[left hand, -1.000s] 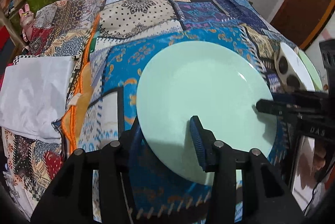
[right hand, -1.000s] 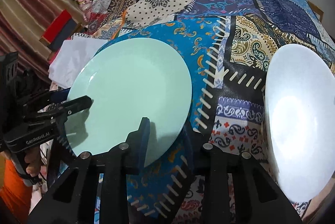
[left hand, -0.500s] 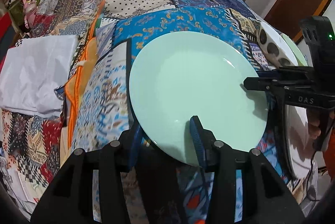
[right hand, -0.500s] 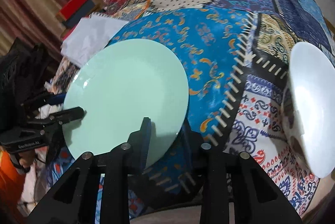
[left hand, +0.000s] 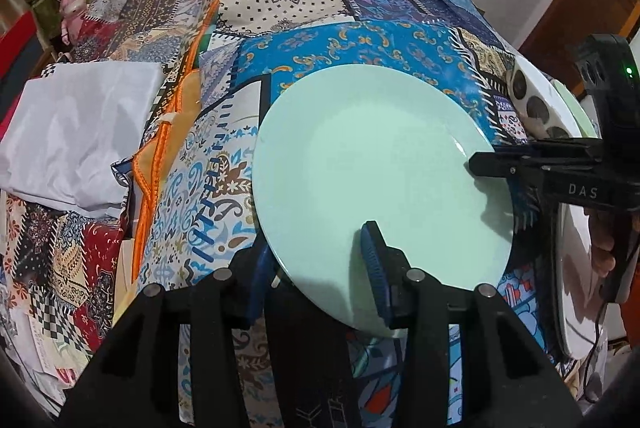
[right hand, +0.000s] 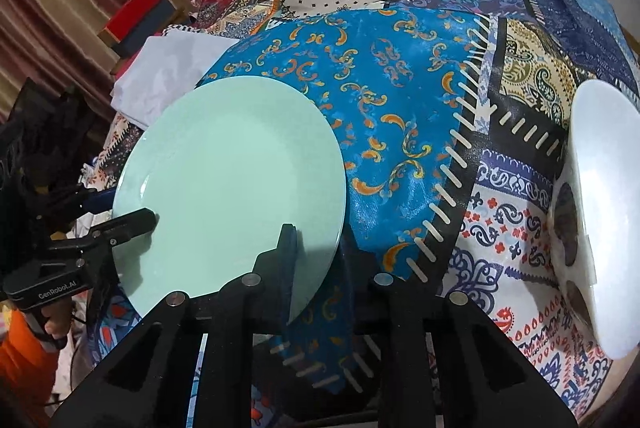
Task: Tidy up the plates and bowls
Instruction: 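Lift the pale green plate and carry it toward the white plate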
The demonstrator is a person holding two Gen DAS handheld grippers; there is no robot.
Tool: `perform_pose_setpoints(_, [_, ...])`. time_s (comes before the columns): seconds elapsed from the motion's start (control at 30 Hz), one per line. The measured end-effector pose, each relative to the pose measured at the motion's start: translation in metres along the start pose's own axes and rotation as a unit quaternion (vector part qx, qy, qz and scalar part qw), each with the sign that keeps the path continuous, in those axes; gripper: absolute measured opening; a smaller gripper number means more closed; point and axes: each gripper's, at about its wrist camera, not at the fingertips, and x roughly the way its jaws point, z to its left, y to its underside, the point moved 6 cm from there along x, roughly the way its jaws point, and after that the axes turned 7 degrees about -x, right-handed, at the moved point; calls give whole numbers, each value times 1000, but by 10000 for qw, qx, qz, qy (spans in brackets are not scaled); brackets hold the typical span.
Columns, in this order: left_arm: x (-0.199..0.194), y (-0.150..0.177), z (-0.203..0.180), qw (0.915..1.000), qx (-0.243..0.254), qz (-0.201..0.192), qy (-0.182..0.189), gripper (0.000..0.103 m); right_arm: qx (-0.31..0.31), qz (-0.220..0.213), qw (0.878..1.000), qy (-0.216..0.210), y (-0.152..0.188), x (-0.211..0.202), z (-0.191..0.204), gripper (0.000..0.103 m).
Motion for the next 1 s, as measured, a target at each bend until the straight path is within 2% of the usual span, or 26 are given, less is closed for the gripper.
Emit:
perform_pose_setpoints(0.13, [-3,-2,0,9998,-103,-77,-154,40,-50,-64,9999,100,3,-4,4,19])
perform_pose_setpoints(0.4, [-25,5,-14,9991,105,-317,-260,40,42,-262,9996,90,12,-23,6,19])
perform_pose_setpoints(1.0, [-98,8,-68,9961,292,-825,-52,40,89,-958,9950,265,27,-104,9,19])
